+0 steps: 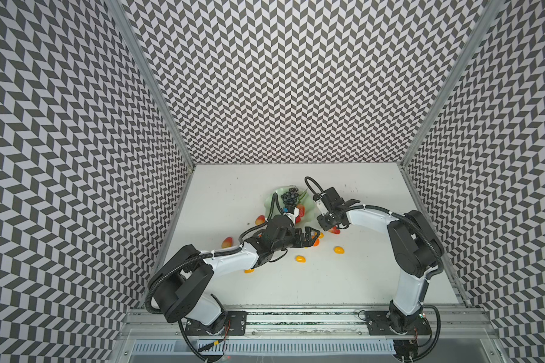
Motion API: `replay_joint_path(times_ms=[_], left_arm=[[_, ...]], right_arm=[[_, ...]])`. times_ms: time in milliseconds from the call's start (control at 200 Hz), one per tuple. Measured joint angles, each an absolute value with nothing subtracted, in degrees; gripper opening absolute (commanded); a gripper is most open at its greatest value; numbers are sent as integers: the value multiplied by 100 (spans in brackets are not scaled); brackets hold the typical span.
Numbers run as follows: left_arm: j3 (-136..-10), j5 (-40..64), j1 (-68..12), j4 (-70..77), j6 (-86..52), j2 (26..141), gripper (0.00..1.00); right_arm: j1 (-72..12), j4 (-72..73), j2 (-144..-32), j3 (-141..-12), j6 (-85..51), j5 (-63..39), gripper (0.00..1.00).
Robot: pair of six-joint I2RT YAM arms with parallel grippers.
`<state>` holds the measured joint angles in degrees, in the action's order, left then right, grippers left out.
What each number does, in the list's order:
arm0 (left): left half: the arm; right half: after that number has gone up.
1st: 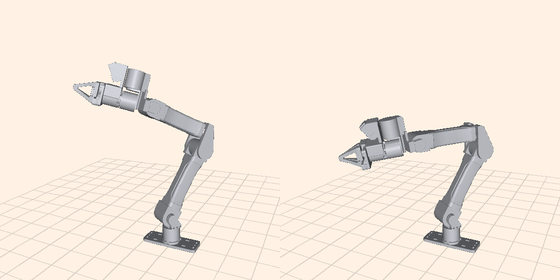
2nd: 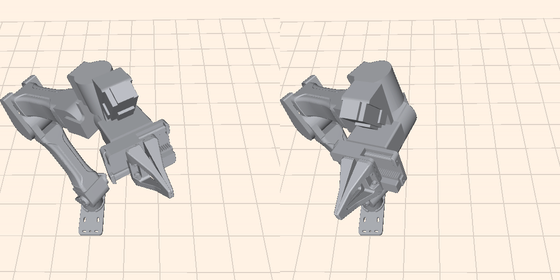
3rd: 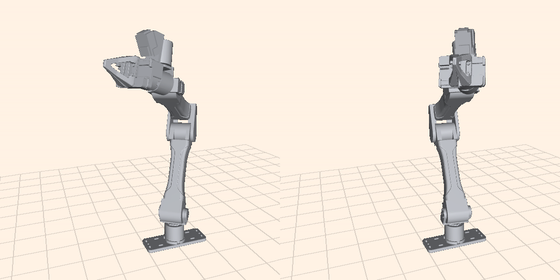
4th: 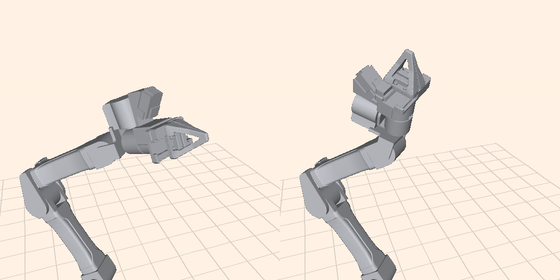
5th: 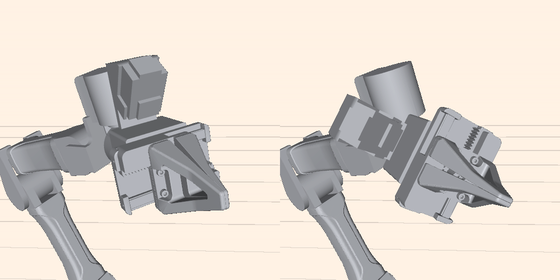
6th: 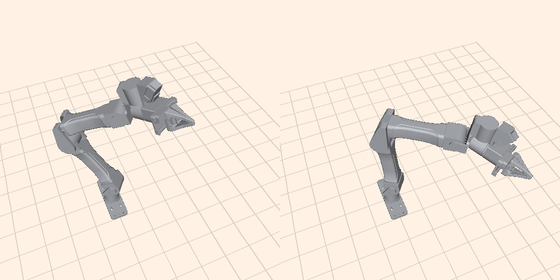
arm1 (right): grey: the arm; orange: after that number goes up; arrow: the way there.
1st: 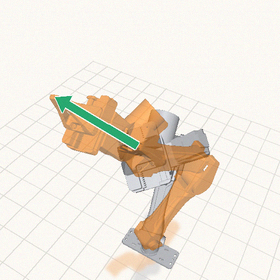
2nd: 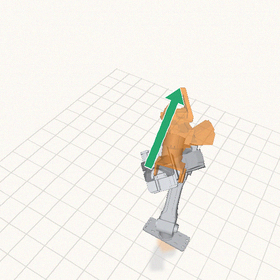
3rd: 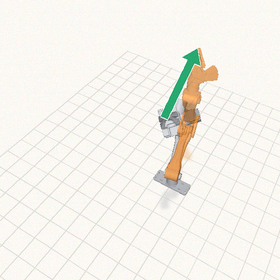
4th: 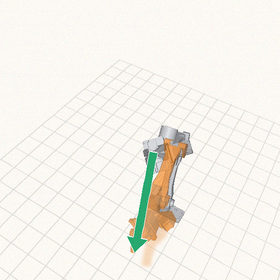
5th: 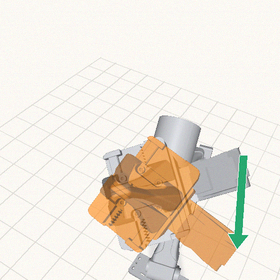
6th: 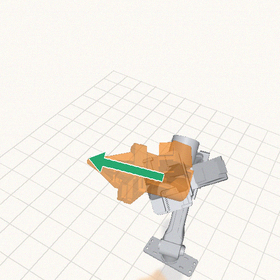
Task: Arrange fruit in a fruit bowl
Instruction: Pick up the fruit from the center of the table.
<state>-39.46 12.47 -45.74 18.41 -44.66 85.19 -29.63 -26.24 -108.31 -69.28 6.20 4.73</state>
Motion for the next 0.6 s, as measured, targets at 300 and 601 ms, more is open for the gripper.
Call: replay_joint_path(times_ms=[300,601], left_arm=[[-3946,1245,-4574,1841,-4469,8519,100],[-3946,1247,-4574,1841,-4469,8519,100]], right_arm=[[-2987,-2749,-10892,-6943,642,519,26],[-2987,-2749,-10892,-6971,617,563,16]])
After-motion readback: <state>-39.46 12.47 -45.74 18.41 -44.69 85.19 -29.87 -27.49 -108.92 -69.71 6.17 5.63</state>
